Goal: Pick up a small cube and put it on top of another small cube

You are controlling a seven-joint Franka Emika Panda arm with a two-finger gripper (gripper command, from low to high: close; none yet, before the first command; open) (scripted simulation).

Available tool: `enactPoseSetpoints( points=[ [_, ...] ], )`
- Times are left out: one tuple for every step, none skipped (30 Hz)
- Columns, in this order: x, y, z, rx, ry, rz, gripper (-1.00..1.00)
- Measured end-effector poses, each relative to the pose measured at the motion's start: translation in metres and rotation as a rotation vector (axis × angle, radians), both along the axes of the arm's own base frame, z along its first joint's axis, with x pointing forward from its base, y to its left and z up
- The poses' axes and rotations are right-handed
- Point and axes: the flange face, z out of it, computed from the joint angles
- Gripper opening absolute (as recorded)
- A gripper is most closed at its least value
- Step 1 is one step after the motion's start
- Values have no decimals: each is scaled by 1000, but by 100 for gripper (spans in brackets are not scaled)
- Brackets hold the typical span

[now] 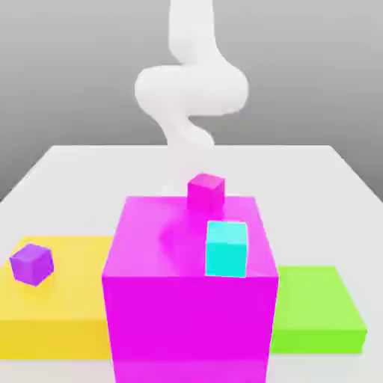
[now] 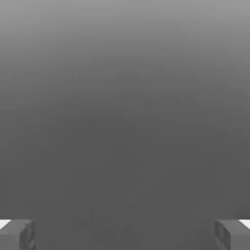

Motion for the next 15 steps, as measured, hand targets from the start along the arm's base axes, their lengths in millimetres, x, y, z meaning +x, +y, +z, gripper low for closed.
enactPoseSetpoints(
  points=[
    [13,7,-9,-20,22,42,0],
    [25,14,-18,-39,44,83,0],
    [37,22,-28,-58,64,123,0],
    [48,30,-38,-77,84,163,0],
    [59,38,-48,-95,103,203,0],
    [70,47,-59,-114,122,243,0],
    [80,56,-70,-132,141,283,0],
    [89,65,-81,-150,159,324,0],
    [98,74,-93,-169,177,365,0],
    [107,84,-105,-187,195,406,0],
    [115,94,-118,-205,212,448,0],
    [122,104,-131,-223,230,490,0],
    [129,115,-144,-241,247,531,0],
    [136,125,-158,-258,264,573,0],
    [141,136,-172,-276,280,615,0]
  ],
)
